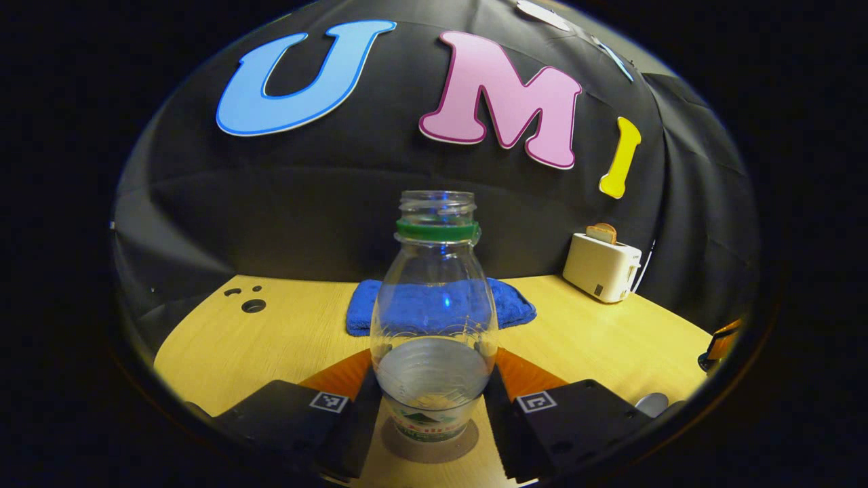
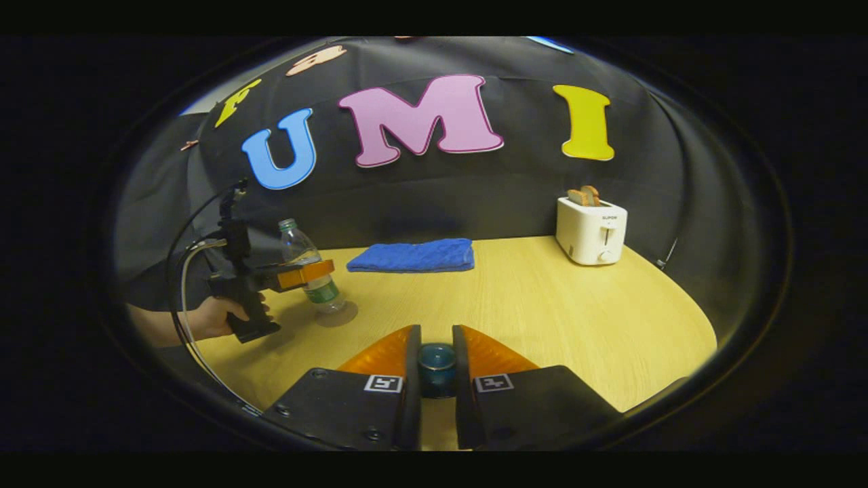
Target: Open the teacup lid with one hand, grasp the water bottle and pour water into the teacup with the other hand; after pouring, place the water bottle on the coaster and then close the teacup lid.
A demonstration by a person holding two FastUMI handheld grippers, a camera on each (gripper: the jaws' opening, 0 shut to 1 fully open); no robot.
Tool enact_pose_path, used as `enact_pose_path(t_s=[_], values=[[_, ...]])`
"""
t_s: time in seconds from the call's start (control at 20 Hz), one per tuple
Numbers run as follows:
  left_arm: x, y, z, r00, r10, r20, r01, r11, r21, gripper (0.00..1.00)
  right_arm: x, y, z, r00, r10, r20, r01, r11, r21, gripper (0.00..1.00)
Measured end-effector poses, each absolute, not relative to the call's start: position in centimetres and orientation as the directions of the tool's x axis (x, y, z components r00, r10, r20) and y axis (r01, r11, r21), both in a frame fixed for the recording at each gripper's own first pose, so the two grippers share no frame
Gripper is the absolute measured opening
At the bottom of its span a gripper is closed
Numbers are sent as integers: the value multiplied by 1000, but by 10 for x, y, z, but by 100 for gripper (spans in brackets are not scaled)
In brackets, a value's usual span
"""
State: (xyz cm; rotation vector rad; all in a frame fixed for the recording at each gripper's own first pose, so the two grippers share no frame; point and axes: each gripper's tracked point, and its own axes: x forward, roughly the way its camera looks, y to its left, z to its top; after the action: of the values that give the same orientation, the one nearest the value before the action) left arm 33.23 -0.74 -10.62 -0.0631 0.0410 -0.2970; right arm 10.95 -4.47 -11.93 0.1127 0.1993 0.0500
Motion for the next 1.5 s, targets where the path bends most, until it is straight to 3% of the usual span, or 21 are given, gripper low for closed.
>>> enact_pose_path(t_s=[0.05, 0.3, 0.35, 0.45, 0.5, 0.6, 0.65, 0.8, 0.85, 0.95, 1.0, 1.1, 1.35, 1.5], values=[[333, -6, -110, 956, -291, -38, 288, 955, -76, 75, 110, -41, -121, 978, 66, -197, -44, 993, 113, 24], [333, -8, -110, 955, -297, -22, 295, 953, -62, 77, 114, -27, -127, 974, 92, -206, -70, 991, 112, 19], [333, -9, -109, 954, -299, -21, 298, 953, -53, 78, 115, -26, -127, 974, 94, -207, -72, 991, 112, 29], [333, -10, -111, 954, -297, -34, 296, 954, -45, 80, 117, -27, -126, 974, 94, -207, -73, 992, 106, 24], [331, -9, -111, 956, -291, -41, 289, 957, -37, 80, 117, -27, -126, 974, 93, -207, -72, 992, 106, 29], [328, -10, -108, 957, -285, -42, 284, 958, -28, 93, 118, -28, -126, 974, 90, -209, -69, 992, 106, 29], [325, -9, -108, 957, -287, -41, 286, 958, -26, 95, 118, -28, -126, 974, 88, -209, -67, 992, 106, 24], [313, -3, -105, 958, -282, -49, 281, 959, -27, 95, 120, -26, -127, 974, 89, -209, -67, 992, 109, 29], [309, -1, -107, 959, -278, -60, 276, 961, -29, 95, 121, -24, -127, 974, 92, -209, -70, 992, 108, 24], [294, 3, -108, 959, -275, -72, 273, 961, -41, 95, 120, -21, -127, 973, 97, -208, -77, 992, 104, 24], [287, 4, -109, 957, -279, -79, 276, 960, -49, 95, 121, -20, -128, 973, 100, -207, -80, 991, 103, 29], [271, 4, -113, 953, -288, -90, 283, 957, -69, 95, 123, -18, -128, 974, 102, -204, -84, 992, 98, 24], [235, 10, -123, 949, -293, -115, 285, 955, -81, 95, 129, -11, -133, 976, 108, -191, -94, 992, 80, 29], [206, 18, -123, 953, -283, -111, 272, 956, -107, 95, 135, -7, -137, 979, 111, -171, -103, 993, 53, 24]])
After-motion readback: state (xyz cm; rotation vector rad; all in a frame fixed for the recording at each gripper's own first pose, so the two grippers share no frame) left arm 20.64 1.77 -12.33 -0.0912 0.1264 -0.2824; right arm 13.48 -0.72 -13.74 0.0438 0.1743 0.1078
